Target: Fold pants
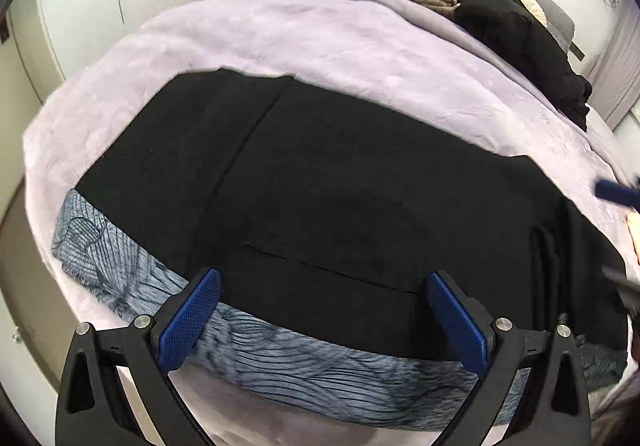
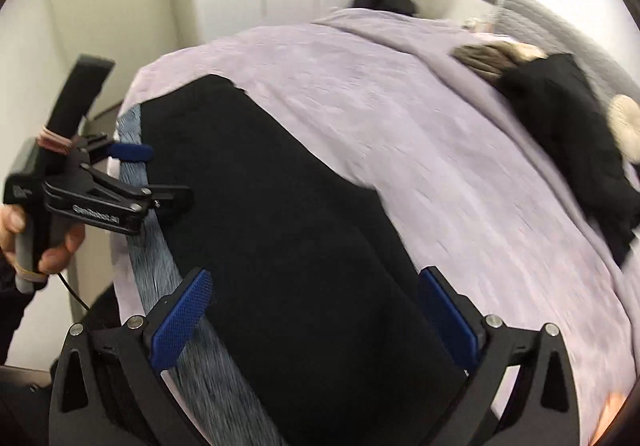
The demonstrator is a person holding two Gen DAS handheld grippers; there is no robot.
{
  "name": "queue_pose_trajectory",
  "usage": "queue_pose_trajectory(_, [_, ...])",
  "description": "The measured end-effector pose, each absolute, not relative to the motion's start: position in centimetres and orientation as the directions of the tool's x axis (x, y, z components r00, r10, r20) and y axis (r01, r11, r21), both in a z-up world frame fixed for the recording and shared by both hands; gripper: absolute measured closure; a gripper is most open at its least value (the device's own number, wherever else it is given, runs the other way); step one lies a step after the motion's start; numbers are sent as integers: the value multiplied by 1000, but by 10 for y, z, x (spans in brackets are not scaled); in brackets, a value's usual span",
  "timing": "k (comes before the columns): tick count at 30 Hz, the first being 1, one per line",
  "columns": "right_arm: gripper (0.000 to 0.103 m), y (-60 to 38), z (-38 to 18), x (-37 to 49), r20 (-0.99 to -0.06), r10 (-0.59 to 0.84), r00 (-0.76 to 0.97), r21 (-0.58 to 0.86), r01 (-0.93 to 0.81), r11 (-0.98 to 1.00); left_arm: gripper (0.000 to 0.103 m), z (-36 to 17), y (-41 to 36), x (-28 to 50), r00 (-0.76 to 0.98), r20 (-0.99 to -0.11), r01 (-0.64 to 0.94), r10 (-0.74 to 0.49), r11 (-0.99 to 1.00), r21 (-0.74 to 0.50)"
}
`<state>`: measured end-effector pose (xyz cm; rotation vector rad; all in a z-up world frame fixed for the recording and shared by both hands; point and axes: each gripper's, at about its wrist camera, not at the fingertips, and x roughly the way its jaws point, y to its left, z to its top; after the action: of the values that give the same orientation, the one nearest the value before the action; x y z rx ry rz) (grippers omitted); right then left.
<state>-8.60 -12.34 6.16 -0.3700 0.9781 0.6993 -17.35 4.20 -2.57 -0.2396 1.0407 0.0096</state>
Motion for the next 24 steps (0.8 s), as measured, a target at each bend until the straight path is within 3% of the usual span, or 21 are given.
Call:
queue_pose_trajectory(5, [0,-39,18,-6,-910,382,164,143,-739,659,0,-2,49,-191,584,-808,-67,-79,987,-145])
queue_pose_trajectory(8, [0,9,-8,26,-915,404,-4,266,-759,594,0,-3,88,-203,597,-795,-121,-105,968,-219])
queue_pose_trajectory(12, [0,59,-12,40,-881,468,-64,322,-806,497,0,-10,135,-211,609,-776,-147,-165,938,-315])
queue_pose_trajectory(13, [4,70,-11,38,-880,469,-80,315,-837,448,0,-10,142,-212,614,-771,-143,-170,936,-321])
queue_pose_trajectory(14, [17,80,-7,33,-875,476,-92,311,-860,404,0,-8,149,-212,624,-763,-139,-169,937,-321])
queue_pose_trajectory(15, [20,84,-5,29,-882,464,-75,281,-876,392,0,-6,156,-211,635,-755,-130,-165,940,-315])
queue_pose_trajectory(18, [42,81,8,17,-881,471,-36,232,-902,365,0,-5,182,-192,658,-724,-73,-208,939,-336])
queue_pose_trajectory(20, [65,68,26,6,-862,507,-1,207,-914,350,0,-6,205,-183,651,-714,-45,-257,926,-374])
queue_pose_trajectory(24, [69,51,63,-16,-813,581,30,183,-935,304,0,-4,224,-166,623,-661,93,-418,879,-468])
